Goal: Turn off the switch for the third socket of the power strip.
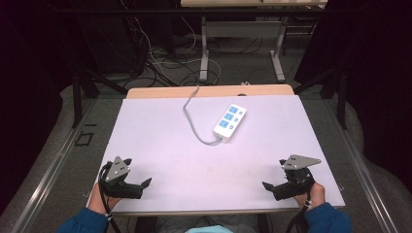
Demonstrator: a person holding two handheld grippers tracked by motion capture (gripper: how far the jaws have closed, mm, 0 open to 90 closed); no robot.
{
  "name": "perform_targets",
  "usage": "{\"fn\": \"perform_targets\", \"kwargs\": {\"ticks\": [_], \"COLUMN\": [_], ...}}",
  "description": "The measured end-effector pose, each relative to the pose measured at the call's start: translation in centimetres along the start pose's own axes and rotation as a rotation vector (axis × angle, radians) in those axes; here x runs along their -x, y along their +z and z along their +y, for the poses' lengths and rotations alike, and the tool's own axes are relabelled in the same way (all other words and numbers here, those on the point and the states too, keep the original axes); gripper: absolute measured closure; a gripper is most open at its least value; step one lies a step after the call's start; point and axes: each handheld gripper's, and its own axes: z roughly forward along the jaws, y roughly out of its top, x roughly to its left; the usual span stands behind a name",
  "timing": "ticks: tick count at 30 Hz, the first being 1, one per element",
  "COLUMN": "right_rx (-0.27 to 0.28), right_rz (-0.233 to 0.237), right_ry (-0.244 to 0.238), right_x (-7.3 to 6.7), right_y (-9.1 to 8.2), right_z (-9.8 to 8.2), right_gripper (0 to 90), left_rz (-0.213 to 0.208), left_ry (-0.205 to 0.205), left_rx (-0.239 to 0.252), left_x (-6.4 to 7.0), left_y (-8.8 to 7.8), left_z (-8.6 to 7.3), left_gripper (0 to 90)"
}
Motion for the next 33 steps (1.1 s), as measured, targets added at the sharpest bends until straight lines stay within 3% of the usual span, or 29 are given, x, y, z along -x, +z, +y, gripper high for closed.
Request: {"fn": "perform_targets", "kwargs": {"ticks": [11,14,33], "right_rx": [-0.006,-0.008,-0.033], "right_rz": [0.008,0.014,0.003], "right_ry": [-0.003,-0.025,-0.003], "right_x": [0.0,0.3,1.5], "right_y": [0.3,0.5,1.8], "right_z": [0.2,0.4,1.8], "right_gripper": [0.0,0.0,0.5], "left_rz": [0.003,0.001,0.001], "left_ry": [0.007,0.011,0.022], "left_rx": [0.001,-0.002,-0.008], "left_x": [0.1,0.0,0.1], "left_y": [0.1,0.2,0.3], "left_z": [0.0,0.0,0.0], "left_gripper": [2.1,2.0,2.0]}}
